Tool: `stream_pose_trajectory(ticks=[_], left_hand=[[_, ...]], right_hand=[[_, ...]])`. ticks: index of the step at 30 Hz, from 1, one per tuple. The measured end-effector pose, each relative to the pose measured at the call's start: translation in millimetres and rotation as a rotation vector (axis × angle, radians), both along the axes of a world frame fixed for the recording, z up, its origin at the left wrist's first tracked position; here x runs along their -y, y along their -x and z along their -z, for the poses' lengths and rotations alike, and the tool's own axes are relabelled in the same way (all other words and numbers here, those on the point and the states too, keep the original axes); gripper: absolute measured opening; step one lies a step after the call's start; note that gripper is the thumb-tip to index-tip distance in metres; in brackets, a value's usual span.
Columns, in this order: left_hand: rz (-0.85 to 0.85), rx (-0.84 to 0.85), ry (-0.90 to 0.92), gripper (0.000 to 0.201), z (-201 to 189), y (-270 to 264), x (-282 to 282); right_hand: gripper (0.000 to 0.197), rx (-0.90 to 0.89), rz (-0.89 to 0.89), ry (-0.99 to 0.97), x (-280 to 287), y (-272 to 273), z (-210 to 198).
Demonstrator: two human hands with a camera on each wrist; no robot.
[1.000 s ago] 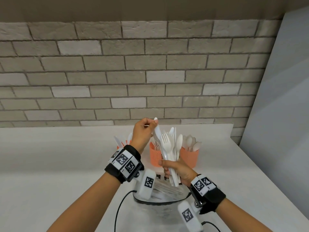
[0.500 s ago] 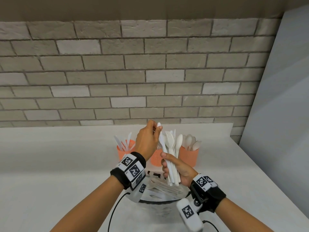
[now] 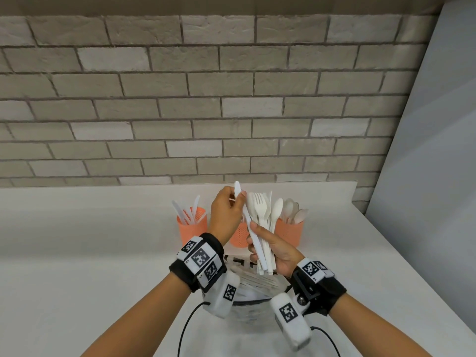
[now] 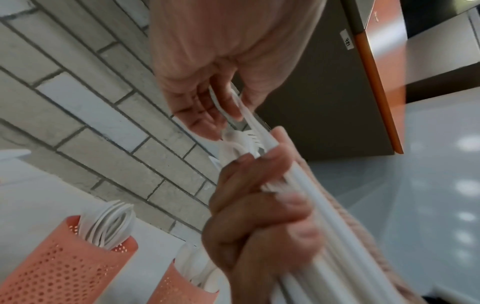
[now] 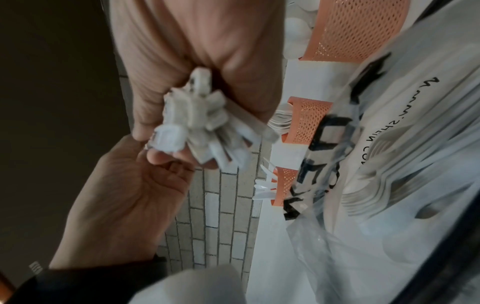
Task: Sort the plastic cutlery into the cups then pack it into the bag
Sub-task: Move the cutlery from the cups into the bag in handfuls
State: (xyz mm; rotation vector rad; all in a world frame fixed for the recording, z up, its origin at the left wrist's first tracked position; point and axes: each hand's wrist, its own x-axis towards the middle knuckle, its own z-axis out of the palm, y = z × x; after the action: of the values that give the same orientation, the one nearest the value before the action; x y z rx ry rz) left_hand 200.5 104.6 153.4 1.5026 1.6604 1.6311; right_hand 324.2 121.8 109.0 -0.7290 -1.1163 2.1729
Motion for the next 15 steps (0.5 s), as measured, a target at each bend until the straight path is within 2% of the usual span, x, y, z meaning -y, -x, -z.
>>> stream_pose_trajectory(ticks=[2, 3, 5, 7, 8, 10, 12, 15], left_hand=[[0.043, 0.024, 0.061, 0.017, 1.3, -0.8, 3.0], [0.060, 0.091, 0.074, 0.021, 0.8, -0.3, 5.2], [0.089, 0.326, 0.085, 0.027, -2.0, 3.5, 9.3], [0.102, 0.555, 0.066, 0.030, -5.9, 11.1, 13.4], [0.093, 0.614, 0.057, 0.031, -7.2, 15.3, 14.5], [0.056, 0.609, 0.061, 0.031, -7.6, 23.0, 15.8], [0.012, 0.520, 0.086, 0.028, -5.9, 28.3, 15.0], [0.029, 0.449, 0.162, 0.020, -3.0, 29.5, 14.6]], right_hand=[[0.018, -0.008, 0.001, 0.013, -0.8, 0.3, -1.7], [0.018, -0.017, 0.000, 0.028, -0.7, 0.2, -2.5], [0.021, -0.063, -0.004, 0.086, -1.9, -1.1, -3.0], [0.011, -0.089, 0.024, 0.124, -4.5, -2.9, -0.6], [0.009, -0.086, 0.050, 0.126, -6.5, -4.2, 2.1], [0.007, -0.070, 0.068, 0.109, -8.3, -7.2, 6.5], [0.009, -0.045, 0.049, 0.043, -8.1, -10.0, 8.9], [0.013, 0.010, -0.010, -0.062, -4.8, -12.2, 8.3]])
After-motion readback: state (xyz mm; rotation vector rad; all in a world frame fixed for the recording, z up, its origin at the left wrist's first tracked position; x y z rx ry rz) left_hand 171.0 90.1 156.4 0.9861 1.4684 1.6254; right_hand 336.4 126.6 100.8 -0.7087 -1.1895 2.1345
